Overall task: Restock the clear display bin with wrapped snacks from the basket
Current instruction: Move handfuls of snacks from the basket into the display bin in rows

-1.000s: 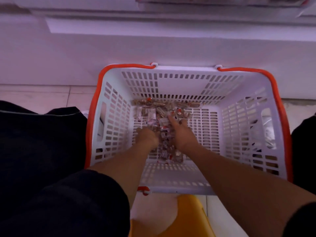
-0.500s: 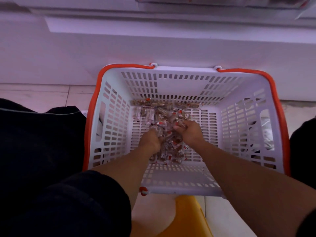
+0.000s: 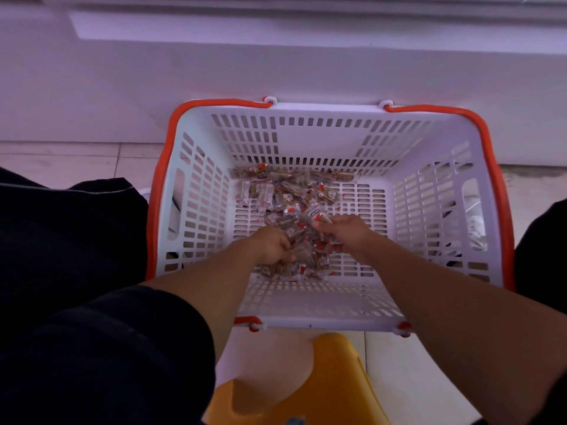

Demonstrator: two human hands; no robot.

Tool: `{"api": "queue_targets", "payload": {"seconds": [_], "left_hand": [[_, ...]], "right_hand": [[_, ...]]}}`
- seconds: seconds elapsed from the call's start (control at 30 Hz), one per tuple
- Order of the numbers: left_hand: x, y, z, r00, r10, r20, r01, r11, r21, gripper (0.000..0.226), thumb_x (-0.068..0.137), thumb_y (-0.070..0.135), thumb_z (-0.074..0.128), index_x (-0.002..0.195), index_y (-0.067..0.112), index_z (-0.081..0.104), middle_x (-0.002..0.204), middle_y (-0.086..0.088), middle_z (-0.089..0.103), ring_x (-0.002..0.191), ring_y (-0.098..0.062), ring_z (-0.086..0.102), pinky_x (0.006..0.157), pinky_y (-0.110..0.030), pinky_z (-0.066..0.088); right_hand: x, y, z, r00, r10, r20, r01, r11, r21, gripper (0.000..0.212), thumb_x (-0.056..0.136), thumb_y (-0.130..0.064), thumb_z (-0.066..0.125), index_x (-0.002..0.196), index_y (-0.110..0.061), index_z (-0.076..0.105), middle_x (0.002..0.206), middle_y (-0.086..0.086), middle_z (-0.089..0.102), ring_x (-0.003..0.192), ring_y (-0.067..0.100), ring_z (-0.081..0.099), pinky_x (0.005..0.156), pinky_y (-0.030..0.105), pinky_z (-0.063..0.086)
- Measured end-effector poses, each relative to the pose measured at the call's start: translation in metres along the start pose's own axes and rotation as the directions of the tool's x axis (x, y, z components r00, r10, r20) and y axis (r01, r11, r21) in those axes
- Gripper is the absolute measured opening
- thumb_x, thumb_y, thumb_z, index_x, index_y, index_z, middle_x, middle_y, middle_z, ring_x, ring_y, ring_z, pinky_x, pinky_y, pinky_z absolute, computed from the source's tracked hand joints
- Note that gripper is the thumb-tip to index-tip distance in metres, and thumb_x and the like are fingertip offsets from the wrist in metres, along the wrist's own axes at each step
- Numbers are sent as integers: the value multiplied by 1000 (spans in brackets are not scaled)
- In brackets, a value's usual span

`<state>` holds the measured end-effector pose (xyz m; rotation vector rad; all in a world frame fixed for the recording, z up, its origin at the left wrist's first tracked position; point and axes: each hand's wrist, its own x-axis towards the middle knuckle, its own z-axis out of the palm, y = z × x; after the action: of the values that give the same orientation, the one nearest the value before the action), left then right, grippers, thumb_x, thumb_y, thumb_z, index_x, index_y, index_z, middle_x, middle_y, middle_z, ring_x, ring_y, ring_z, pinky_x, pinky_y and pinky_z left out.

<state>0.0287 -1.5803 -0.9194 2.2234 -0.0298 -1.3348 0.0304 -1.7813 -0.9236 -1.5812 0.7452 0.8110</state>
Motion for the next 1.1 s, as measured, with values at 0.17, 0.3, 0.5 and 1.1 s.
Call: {"api": "queue_targets", "payload": {"seconds": [0.17,0.3,0.5,1.1], "left_hand": [[-4,11,6,998,-21,-51,38,936,350,21,85,21,70,104,14,74,104,-6,72,96,-27,69,90,-42,56],[-5,-4,13,998,2,64,-23,940,339,27,84,18,77,109,8,74,108,-9,71,104,-27,65,95,-38,52],[-10,-2,-5,970,-34,239,-68,912,404,47,79,36,81,123,20,70,122,0,65,106,-22,63,93,-34,54],[-37,12,-39,996,94,-7,-94,995,-33,44,93,46,60,65,12,58,62,-5,49,57,-18,47,63,-30,42]], "right_hand": [[6,2,3,999,25,-23,-27,994,-108,32,67,-25,90,89,-7,75,92,12,74,79,21,64,71,34,54],[9,7,0,997,27,-69,-34,994,-104,51,66,-28,91,102,2,71,94,15,70,74,21,61,71,35,53],[6,6,-5,998,4,-67,-11,994,-106,48,67,-23,90,102,5,72,101,23,72,76,23,63,81,44,58],[-37,-36,-35,959,-18,284,106,949,-296,20,88,-30,71,95,-11,72,97,21,71,81,30,70,78,42,60]]}}
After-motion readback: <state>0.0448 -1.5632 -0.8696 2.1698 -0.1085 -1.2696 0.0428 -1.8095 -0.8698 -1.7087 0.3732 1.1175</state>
